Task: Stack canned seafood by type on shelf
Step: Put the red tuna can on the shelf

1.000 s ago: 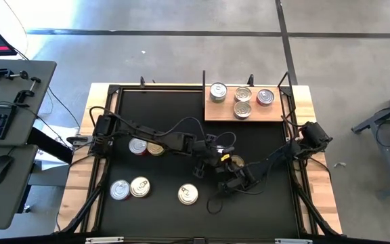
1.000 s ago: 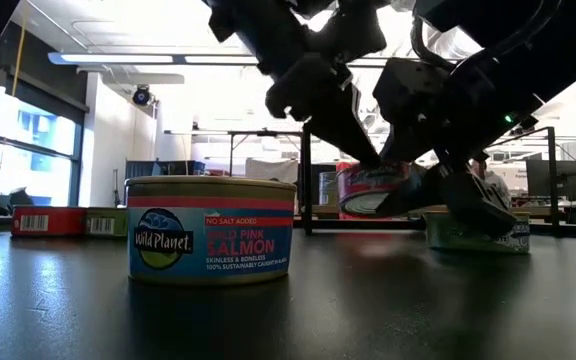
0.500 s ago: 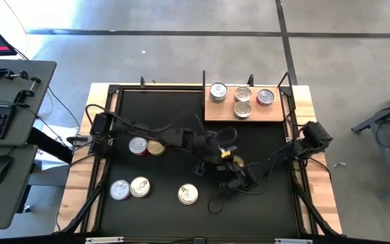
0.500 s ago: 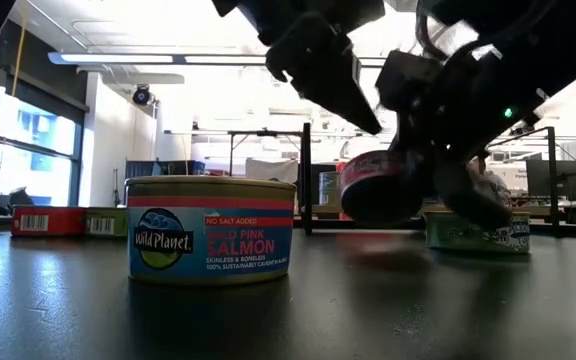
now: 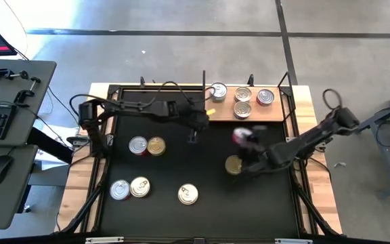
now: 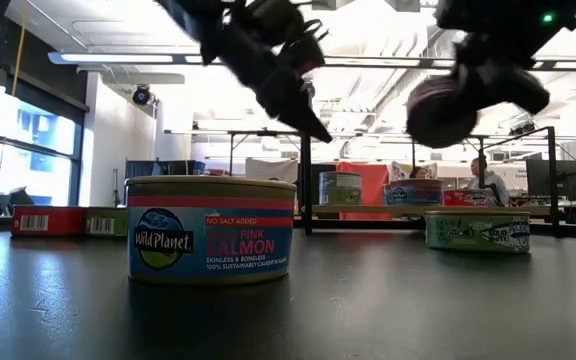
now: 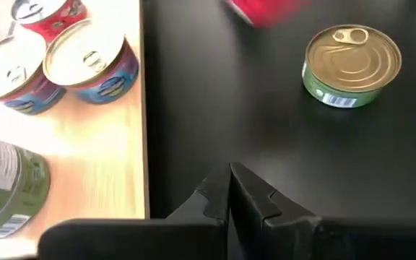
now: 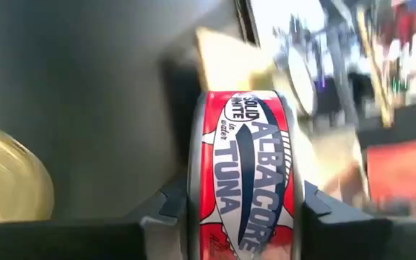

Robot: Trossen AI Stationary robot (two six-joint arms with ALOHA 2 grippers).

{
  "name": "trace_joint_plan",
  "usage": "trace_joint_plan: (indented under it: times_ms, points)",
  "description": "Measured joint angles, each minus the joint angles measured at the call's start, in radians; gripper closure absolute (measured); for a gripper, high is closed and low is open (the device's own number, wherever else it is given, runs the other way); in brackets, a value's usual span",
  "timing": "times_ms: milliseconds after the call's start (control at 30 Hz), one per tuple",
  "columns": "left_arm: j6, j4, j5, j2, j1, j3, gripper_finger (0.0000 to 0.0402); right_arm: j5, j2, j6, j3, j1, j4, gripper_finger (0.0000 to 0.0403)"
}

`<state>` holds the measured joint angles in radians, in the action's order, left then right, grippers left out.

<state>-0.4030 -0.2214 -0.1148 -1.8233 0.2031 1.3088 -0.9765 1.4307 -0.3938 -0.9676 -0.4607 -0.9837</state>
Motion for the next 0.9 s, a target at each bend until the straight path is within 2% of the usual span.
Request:
trace_joint_plan:
  times_ms: [167,300,433,533,633,667,733,800,900]
  points:
    - [-0.002,0.218,-0.069,0.009,0.035,-0.154,0.0401,0.03,-0.096,-0.281,0.0,0.064,-0.371,0.0288]
    - [-0.015,0.388,-0.083,0.011,0.041,-0.236,0.0401,0.03,-0.119,-0.418,0.0,0.148,-0.511,0.0288]
    - [-0.02,0.521,-0.087,0.01,0.043,-0.29,0.0401,-0.001,-0.118,-0.297,0.019,0.226,-0.45,0.0288]
    - [-0.019,0.592,-0.086,0.011,0.055,-0.32,0.0401,0.02,-0.131,-0.194,0.1,0.297,-0.368,0.0288]
    - [-0.018,0.592,-0.086,0.01,0.067,-0.329,0.0401,0.084,-0.141,-0.084,0.17,0.364,-0.272,0.0288]
    - [-0.018,0.594,-0.085,0.01,0.071,-0.329,0.0401,0.103,-0.145,-0.033,0.176,0.384,-0.186,0.0288]
    - [-0.018,0.594,-0.085,0.011,0.074,-0.328,0.0401,0.087,-0.148,0.084,0.191,0.421,-0.067,0.0288]
    - [-0.018,0.591,-0.086,0.011,0.077,-0.328,0.0401,0.102,-0.146,0.178,0.207,0.459,-0.019,0.0288]
    - [-0.018,0.592,-0.085,0.011,0.078,-0.328,0.0401,0.114,-0.146,0.223,0.21,0.527,0.041,0.0288]
